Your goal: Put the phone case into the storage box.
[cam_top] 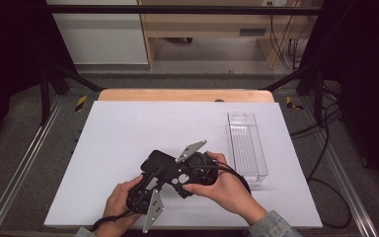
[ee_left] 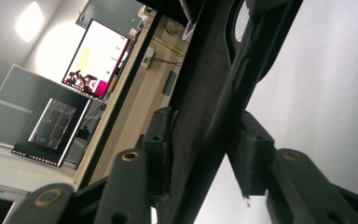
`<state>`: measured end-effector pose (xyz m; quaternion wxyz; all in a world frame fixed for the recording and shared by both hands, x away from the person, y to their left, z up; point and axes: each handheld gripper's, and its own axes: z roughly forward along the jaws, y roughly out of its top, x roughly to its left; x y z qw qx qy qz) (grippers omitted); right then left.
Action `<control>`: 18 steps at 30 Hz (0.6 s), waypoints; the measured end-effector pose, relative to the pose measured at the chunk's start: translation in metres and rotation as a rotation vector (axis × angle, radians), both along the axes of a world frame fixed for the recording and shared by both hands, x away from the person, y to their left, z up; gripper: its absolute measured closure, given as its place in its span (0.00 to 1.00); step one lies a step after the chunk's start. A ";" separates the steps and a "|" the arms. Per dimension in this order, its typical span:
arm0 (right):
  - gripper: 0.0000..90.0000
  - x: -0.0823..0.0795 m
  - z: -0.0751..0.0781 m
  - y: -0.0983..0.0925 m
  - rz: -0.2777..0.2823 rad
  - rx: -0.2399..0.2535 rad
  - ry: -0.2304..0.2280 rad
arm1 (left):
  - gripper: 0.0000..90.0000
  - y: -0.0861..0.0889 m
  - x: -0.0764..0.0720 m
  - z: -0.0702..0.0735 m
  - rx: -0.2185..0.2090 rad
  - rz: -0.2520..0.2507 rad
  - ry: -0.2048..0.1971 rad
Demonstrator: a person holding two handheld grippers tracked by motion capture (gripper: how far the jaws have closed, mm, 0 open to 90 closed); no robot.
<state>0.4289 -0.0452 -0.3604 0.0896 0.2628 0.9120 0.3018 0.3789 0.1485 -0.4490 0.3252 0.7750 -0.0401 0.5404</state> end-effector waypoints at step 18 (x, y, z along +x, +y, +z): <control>0.16 0.004 -0.006 -0.007 -0.001 0.068 0.051 | 0.84 -0.001 -0.002 0.000 0.027 -0.016 0.036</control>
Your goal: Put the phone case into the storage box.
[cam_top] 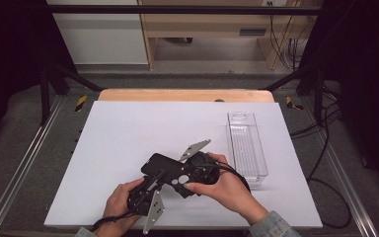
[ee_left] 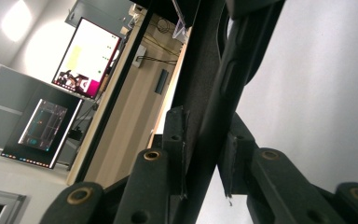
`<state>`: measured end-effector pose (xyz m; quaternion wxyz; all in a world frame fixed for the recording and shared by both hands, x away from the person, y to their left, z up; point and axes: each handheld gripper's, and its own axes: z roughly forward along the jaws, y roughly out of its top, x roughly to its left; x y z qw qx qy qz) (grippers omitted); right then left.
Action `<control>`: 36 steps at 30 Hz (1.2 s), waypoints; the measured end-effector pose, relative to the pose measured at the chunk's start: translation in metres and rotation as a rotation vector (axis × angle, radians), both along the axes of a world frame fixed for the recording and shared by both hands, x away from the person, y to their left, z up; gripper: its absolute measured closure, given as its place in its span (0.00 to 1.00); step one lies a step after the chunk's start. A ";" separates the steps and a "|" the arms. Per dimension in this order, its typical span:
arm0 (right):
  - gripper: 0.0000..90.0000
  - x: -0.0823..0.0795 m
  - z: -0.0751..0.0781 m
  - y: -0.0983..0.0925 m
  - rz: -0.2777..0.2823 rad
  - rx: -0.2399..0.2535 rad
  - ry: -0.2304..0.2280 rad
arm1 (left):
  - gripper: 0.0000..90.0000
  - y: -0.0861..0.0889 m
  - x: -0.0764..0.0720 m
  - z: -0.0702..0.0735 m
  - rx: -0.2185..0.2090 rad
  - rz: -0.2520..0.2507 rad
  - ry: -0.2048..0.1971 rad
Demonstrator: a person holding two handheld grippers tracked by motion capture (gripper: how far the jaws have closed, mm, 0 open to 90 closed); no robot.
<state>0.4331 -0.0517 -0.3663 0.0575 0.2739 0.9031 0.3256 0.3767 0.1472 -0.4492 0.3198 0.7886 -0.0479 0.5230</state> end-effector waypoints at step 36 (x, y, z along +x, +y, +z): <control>0.06 -0.009 -0.024 -0.038 -0.195 0.329 -0.215 | 0.89 0.032 0.021 0.003 -0.129 0.142 0.109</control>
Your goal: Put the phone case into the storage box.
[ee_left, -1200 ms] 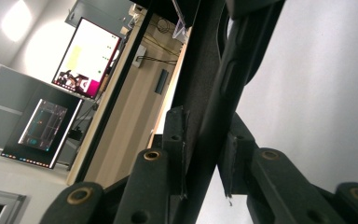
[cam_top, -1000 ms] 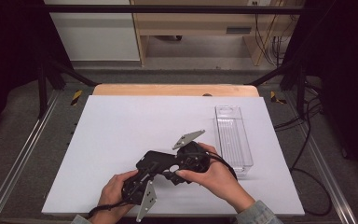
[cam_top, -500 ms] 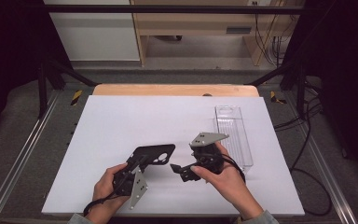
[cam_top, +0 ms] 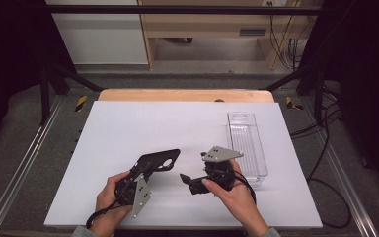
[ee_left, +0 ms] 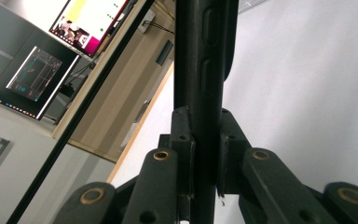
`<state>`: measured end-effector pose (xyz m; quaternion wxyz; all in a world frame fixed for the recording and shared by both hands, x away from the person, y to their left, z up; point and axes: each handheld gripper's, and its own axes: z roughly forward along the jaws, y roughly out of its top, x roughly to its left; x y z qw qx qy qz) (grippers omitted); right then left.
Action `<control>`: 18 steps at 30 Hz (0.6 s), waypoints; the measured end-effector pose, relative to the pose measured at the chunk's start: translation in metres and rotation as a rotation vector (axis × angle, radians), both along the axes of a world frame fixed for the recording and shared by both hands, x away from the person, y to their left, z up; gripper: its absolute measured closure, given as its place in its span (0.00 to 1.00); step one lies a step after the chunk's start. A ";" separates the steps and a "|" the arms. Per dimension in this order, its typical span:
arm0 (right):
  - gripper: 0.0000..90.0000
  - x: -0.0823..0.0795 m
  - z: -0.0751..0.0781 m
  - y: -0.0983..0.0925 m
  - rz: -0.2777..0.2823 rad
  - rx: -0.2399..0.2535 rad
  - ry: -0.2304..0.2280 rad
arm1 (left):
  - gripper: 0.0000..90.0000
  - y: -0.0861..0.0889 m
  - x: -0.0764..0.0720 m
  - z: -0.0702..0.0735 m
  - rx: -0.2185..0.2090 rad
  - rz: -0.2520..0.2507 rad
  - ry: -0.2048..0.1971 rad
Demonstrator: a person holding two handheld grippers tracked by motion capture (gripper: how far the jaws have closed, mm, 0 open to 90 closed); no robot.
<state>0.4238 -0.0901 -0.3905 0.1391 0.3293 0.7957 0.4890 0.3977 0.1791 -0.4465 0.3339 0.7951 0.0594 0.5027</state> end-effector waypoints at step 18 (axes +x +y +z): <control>0.06 -0.004 -0.028 -0.002 -0.033 0.031 -0.024 | 0.89 0.000 0.003 0.001 -0.141 -0.020 0.089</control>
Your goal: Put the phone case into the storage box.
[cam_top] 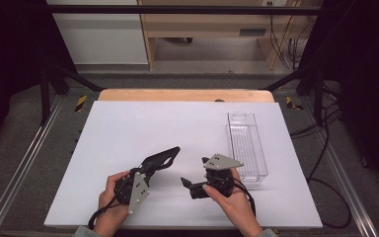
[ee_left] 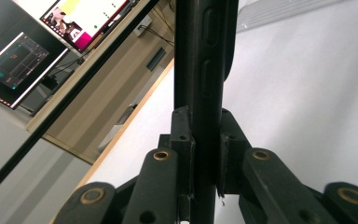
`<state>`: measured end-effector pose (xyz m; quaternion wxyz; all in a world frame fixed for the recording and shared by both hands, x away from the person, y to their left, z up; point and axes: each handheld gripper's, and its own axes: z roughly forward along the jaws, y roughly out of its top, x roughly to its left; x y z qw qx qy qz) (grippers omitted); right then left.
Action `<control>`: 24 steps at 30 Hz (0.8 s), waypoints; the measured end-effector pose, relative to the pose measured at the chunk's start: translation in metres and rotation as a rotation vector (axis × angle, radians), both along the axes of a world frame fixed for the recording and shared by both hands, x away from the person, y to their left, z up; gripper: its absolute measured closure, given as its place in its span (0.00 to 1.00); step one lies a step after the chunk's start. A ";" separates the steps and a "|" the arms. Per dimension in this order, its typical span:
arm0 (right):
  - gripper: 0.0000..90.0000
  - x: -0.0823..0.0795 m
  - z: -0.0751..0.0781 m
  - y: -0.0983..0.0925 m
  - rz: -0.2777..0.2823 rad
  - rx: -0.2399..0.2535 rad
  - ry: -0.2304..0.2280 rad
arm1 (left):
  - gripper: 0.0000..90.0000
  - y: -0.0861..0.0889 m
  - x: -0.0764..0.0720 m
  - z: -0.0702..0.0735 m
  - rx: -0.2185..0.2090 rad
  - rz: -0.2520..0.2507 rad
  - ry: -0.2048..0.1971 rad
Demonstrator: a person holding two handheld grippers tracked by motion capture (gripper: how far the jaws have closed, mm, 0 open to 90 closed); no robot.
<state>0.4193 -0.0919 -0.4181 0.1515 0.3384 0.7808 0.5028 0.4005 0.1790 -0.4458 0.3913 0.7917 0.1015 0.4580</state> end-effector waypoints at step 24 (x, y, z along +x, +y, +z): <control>0.06 0.001 -0.005 0.005 -0.012 0.018 -0.009 | 0.89 0.018 0.003 0.011 -0.305 -0.031 0.144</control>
